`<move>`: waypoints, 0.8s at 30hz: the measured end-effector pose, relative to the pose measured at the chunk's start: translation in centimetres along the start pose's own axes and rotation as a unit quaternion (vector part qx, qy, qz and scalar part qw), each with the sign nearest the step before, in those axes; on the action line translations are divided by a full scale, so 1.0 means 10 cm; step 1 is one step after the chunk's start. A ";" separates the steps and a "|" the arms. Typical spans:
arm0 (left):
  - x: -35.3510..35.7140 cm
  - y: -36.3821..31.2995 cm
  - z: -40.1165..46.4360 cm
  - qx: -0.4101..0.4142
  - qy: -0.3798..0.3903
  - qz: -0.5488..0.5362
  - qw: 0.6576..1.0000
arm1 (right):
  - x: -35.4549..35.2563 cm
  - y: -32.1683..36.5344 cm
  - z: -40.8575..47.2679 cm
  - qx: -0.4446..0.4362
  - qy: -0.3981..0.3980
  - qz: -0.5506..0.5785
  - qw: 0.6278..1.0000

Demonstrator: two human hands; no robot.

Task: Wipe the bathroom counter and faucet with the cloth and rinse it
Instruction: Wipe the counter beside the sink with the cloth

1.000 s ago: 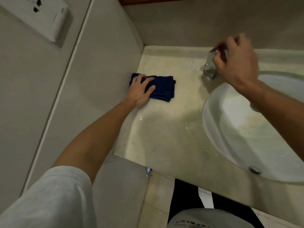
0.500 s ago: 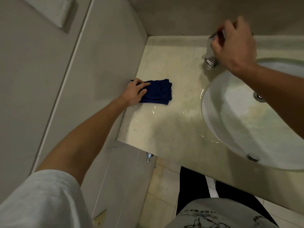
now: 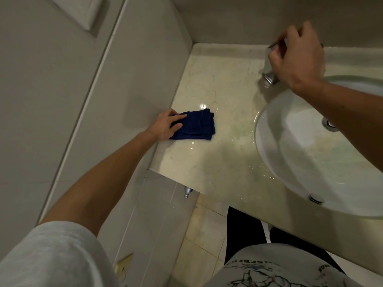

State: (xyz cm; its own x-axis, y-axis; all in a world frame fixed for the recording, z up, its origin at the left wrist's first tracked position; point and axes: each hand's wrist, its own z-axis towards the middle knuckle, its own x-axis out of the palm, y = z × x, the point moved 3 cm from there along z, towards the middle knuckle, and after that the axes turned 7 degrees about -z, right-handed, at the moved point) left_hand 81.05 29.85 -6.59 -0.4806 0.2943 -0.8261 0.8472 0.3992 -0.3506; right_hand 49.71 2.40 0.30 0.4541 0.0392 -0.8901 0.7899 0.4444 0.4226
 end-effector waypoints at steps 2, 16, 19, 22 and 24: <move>0.04 0.01 -0.11 -0.009 -0.003 -0.001 1.000 | 0.00 0.00 0.01 0.003 0.000 0.002 1.000; 0.32 0.05 -0.80 -0.091 -0.014 0.040 0.995 | 0.01 -0.01 0.01 -0.015 0.009 -0.011 1.000; 0.38 0.03 -0.86 -0.096 -0.027 0.035 0.994 | 0.02 -0.01 0.00 -0.017 0.010 -0.012 1.000; 0.40 0.00 -0.88 -0.105 -0.032 0.034 0.993 | 0.00 0.00 -0.01 -0.015 0.014 -0.010 1.000; 0.38 -0.01 -0.87 -0.112 -0.033 0.033 0.993 | -0.01 0.01 -0.01 -0.014 0.015 -0.012 1.000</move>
State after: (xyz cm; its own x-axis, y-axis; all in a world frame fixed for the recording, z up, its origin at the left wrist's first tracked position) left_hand 77.15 38.49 -5.88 -0.4038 0.2707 -0.8739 0.8006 0.5667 -0.1944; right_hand 49.63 2.54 0.43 0.4219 0.0544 -0.9050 0.7891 0.4696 0.3960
